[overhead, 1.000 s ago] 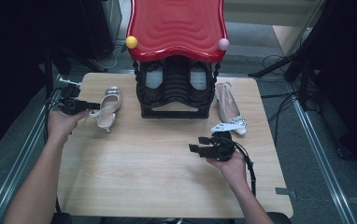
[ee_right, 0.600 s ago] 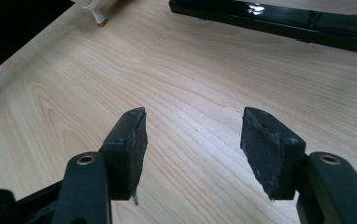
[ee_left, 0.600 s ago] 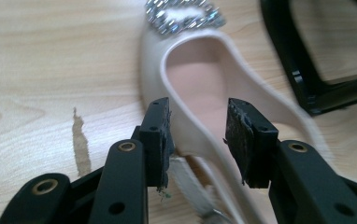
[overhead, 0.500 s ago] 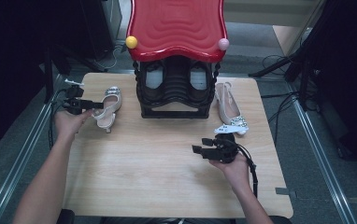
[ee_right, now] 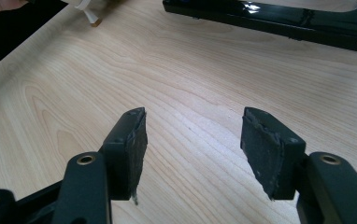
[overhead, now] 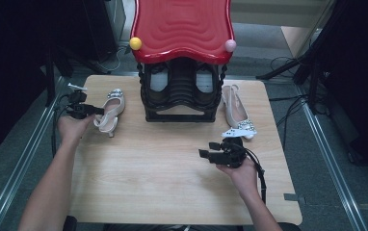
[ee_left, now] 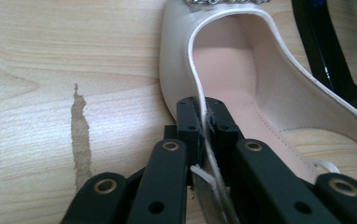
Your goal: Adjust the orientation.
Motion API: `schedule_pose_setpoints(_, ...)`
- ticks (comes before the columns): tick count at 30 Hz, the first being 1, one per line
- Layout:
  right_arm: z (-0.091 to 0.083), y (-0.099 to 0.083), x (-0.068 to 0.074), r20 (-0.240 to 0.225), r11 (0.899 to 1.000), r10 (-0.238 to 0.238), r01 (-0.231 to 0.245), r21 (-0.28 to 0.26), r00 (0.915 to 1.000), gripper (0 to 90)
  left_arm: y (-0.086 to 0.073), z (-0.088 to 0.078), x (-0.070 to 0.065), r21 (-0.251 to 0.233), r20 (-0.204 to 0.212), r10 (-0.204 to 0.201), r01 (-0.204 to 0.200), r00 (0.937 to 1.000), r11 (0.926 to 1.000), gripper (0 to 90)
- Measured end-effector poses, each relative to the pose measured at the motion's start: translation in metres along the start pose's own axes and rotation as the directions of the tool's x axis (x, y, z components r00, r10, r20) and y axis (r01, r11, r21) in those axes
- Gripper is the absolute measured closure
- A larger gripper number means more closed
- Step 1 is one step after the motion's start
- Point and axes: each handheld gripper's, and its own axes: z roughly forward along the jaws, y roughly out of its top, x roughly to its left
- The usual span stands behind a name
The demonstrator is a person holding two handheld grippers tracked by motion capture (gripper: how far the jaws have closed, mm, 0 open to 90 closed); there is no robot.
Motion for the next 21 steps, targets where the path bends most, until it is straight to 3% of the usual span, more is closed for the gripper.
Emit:
schedule_pose_setpoints(5,0.001,0.000,-0.001,0.000,1.000,0.002,-0.002,0.001,1.0000,41.9,-0.002,-0.005,0.002,-0.017,0.065,-0.041,0.042,0.9970,0.9990,87.7)
schedule_pose_setpoints(12,0.001,0.002,-0.005,0.001,1.000,0.002,-0.002,-0.012,1.0000,41.8,-0.012,-0.018,-0.006,-0.022,0.108,-0.013,0.015,0.9940,0.9996,87.7)
schedule_pose_setpoints(21,0.004,0.009,-0.007,0.000,1.000,-0.019,0.019,-0.010,0.9998,41.8,-0.036,-0.034,-0.019,-0.034,0.151,0.023,-0.018,0.9882,0.9993,87.6)
